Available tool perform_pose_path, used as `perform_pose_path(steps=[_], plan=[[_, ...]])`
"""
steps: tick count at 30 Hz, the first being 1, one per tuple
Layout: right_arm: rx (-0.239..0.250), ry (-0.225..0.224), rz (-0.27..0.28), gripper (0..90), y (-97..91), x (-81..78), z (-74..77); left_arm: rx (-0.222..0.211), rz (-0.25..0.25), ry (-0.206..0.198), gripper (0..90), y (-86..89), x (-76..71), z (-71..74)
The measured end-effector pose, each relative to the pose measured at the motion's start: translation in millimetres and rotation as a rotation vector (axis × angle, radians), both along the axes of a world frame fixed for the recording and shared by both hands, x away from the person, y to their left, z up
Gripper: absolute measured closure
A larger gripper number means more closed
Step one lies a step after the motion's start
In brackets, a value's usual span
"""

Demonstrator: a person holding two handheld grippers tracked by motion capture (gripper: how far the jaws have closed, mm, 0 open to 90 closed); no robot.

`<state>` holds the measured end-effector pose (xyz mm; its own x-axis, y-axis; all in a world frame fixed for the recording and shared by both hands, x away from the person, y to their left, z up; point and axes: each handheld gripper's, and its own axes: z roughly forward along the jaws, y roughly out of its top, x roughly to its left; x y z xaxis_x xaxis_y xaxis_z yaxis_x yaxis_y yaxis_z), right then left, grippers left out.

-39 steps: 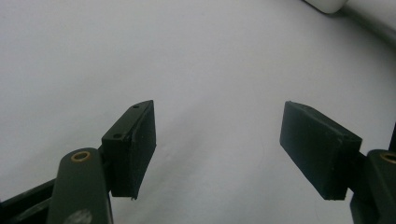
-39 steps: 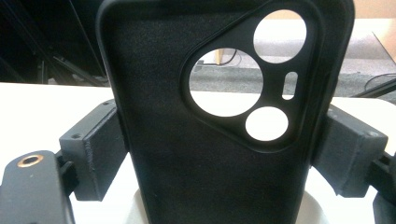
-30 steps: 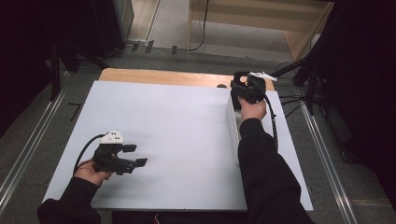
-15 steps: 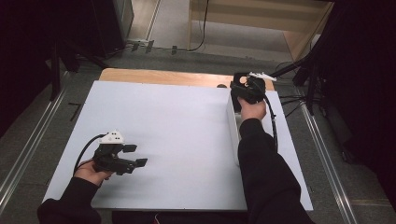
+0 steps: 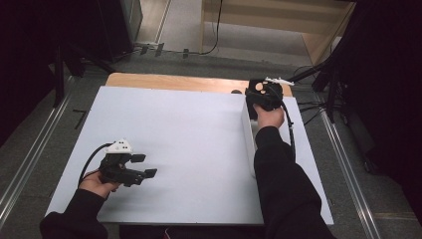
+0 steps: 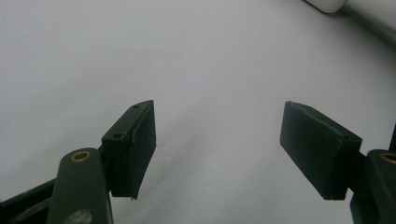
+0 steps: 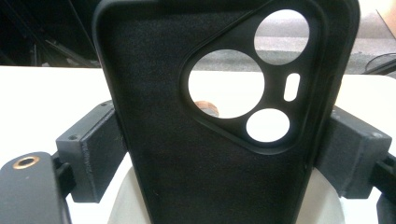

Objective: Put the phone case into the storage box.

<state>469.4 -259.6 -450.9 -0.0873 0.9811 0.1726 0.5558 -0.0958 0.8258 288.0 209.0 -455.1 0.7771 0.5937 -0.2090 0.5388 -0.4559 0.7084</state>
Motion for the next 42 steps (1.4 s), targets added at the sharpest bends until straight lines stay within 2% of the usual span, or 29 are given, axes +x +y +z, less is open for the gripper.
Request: perform_pose_path(steps=[3, 10, 26, 32, 36, 38, 42], plan=[[0.007, 0.005, 0.004, 10.2, -0.3, 0.7, 0.2, -0.001, 0.001, 0.0, 26.9, -0.2, -0.2, 0.0], [-0.036, 0.01, 0.004, 9.7, 2.3, 1.1, -0.3, 0.001, 0.002, -0.001, 26.9, 0.0, -0.1, 0.0], [-0.023, 0.028, 0.013, 8.8, 1.1, 2.3, 0.1, 0.002, 0.006, -0.001, 26.9, 0.1, -0.3, 0.1], [-0.038, 0.042, 0.023, 6.9, 2.2, 3.4, 0.8, 0.0, 0.008, -0.002, 26.9, 0.2, -0.2, 0.0], [-0.026, 0.044, 0.028, 5.7, 1.8, 3.4, 1.1, 0.0, 0.006, 0.001, 26.9, 0.2, -0.1, -0.2], [-0.025, 0.042, 0.035, 2.0, 1.8, 3.8, 0.9, 0.0, 0.007, 0.004, 26.9, -0.2, -0.2, -0.5], [-0.035, 0.046, 0.037, 1.2, 2.6, 4.0, 0.8, 0.0, 0.006, 0.003, 26.9, -0.2, -0.1, -0.5]])
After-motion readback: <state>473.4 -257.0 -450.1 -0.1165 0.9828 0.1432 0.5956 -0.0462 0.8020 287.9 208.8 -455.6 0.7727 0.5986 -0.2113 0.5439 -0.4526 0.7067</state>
